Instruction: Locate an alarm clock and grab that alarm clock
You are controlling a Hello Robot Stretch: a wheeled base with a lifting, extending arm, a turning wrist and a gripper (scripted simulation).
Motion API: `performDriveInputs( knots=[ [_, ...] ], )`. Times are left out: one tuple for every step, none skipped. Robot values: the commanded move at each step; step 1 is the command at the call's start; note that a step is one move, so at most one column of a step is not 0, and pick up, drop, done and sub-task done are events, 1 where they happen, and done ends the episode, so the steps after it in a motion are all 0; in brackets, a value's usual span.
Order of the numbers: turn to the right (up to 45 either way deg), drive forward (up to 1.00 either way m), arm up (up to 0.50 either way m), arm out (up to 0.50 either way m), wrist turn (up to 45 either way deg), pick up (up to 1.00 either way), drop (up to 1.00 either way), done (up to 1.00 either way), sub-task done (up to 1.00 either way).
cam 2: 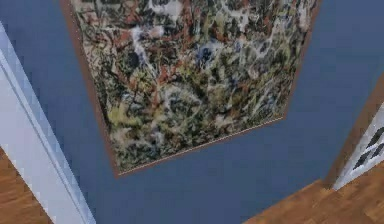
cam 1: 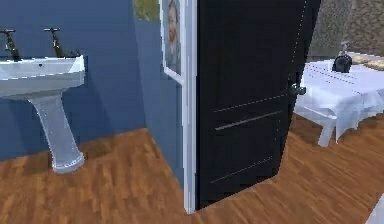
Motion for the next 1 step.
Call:
performDriveInputs(
  knots=[
    [0.0, 0.30, 0.00, 0.00, 0.0, 0.00, 0.00, 0.00, 0.00]
  ],
)
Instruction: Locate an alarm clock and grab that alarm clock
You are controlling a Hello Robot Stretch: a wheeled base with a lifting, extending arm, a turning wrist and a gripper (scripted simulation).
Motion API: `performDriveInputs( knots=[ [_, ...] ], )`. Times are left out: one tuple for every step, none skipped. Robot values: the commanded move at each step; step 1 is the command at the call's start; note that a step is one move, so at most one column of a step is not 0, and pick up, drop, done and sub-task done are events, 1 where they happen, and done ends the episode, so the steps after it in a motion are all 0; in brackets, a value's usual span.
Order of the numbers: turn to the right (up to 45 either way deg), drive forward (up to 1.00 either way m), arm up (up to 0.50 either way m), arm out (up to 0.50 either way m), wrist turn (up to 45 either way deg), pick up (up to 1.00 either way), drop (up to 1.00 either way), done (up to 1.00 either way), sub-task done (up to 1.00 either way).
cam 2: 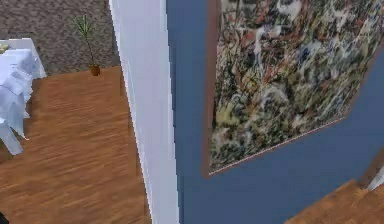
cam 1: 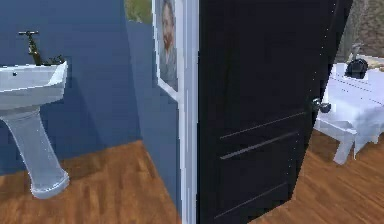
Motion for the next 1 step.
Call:
performDriveInputs(
  knots=[
    [27.0, 0.00, 0.00, 0.00, 0.0, 0.00, 0.00, 0.00, 0.00]
  ],
)
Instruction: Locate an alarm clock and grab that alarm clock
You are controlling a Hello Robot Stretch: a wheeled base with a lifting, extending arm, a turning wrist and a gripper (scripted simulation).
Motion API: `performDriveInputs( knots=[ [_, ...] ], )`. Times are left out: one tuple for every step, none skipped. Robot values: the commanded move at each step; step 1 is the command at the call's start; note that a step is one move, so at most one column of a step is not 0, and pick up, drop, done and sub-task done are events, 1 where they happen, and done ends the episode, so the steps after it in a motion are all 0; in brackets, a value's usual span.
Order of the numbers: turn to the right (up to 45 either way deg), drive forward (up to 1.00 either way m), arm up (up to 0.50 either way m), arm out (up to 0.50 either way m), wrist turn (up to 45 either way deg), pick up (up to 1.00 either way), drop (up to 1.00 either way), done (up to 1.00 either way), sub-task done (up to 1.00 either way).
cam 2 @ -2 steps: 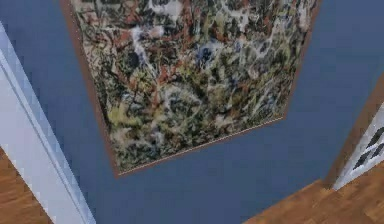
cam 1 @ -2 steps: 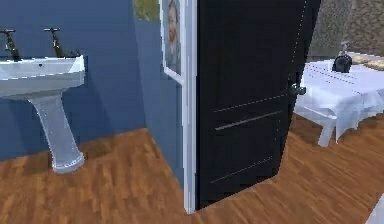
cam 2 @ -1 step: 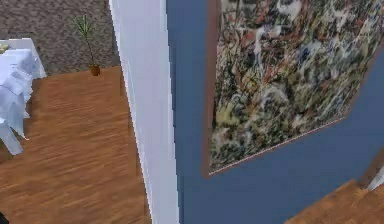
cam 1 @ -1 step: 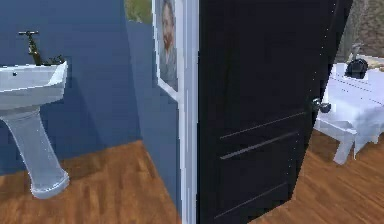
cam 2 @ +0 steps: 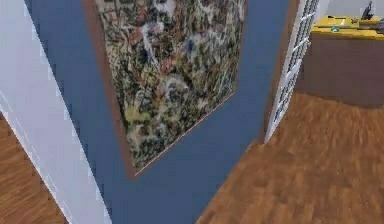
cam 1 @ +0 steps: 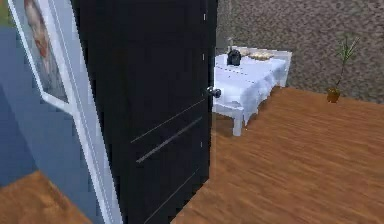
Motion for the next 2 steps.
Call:
performDriveInputs(
  knots=[
    [0.0, 0.55, 0.00, 0.00, 0.0, 0.00, 0.00, 0.00, 0.00],
    [33.0, 0.00, 0.00, 0.00, 0.0, 0.00, 0.00, 0.00, 0.00]
  ],
)
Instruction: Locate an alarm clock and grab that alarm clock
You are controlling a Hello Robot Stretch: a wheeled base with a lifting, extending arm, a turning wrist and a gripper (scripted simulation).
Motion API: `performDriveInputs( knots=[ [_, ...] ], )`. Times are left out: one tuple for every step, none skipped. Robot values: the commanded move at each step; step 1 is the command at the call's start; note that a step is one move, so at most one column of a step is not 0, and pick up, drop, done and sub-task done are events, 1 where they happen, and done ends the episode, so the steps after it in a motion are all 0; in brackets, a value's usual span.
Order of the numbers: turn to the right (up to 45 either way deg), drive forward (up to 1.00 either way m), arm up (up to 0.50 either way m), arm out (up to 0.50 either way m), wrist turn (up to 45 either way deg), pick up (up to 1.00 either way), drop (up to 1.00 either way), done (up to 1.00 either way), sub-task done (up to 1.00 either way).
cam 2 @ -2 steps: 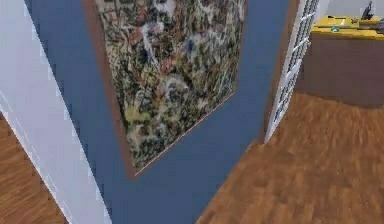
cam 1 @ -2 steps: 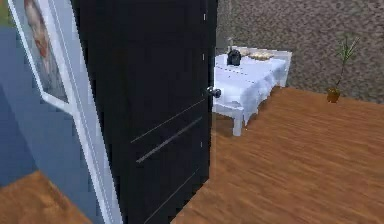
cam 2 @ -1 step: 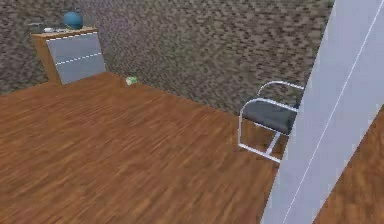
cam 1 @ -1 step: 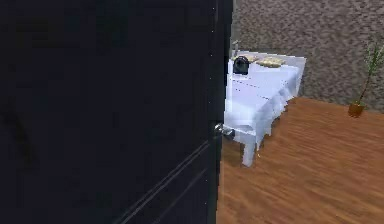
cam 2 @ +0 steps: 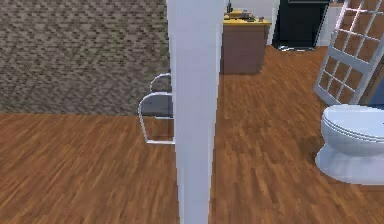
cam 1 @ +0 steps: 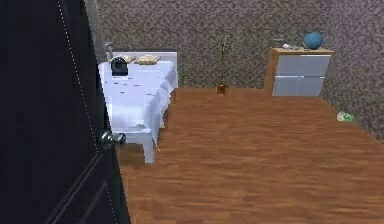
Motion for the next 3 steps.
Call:
performDriveInputs(
  knots=[
    [0.0, 1.00, 0.00, 0.00, 0.0, 0.00, 0.00, 0.00, 0.00],
    [0.0, 1.00, 0.00, 0.00, 0.0, 0.00, 0.00, 0.00, 0.00],
    [3.0, 0.00, 0.00, 0.00, 0.0, 0.00, 0.00, 0.00, 0.00]
  ],
)
